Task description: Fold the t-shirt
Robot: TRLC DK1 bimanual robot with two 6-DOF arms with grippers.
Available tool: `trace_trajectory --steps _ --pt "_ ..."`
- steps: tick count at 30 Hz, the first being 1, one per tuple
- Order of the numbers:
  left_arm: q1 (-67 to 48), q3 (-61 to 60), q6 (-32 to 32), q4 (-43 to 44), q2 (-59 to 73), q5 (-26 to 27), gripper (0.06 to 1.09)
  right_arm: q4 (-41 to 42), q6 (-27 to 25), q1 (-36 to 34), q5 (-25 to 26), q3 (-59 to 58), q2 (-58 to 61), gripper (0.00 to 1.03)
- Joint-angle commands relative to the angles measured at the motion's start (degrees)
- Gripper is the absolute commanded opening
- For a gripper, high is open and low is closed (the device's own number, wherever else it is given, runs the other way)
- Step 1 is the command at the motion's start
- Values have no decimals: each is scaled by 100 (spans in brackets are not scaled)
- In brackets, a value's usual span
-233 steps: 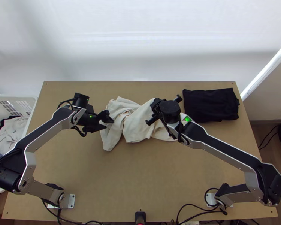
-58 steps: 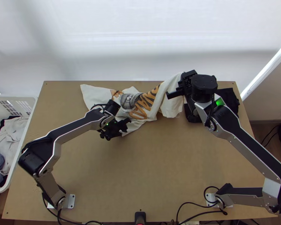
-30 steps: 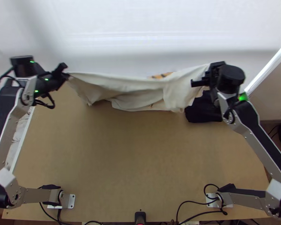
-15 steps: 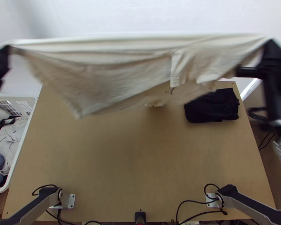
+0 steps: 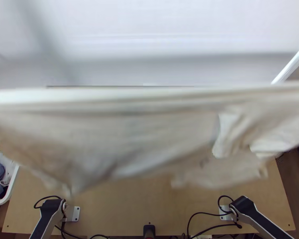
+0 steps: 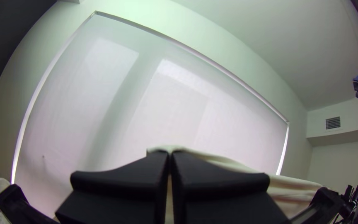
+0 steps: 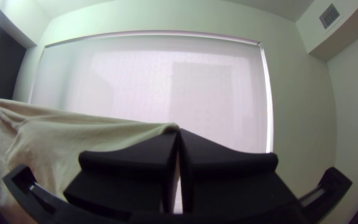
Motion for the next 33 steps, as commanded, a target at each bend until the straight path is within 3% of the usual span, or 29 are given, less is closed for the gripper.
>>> trace_trajectory --steps 1,5,8,14,19,24,27,33 --pt "239 -248 -24 -285 -217 -489 9 -206 106 -60 509 259 -307 3" --pt "266 -1109 -376 -873 -621 -322 9 -1006 659 45 517 -295 -369 3" --pt "257 -2366 -393 -1120 -1210 -59 9 -1190 1028 282 509 -1411 -668 3" --pt "213 -4440 -393 -1049 -1641 64 9 -566 1494 449 421 -3599 -914 3" --pt "134 -5583 -508 -91 -1087 152 9 418 1565 441 166 -4637 -650 3" --pt "-24 -5680 -675 858 618 108 9 840 1714 98 -168 -4610 290 3" --pt "-42 -5337 -639 1218 1646 99 9 1069 1846 -342 -687 -4487 923 3" --pt "-130 -4247 -437 1280 3448 91 9 1376 2268 -983 -1337 -4004 2391 3"
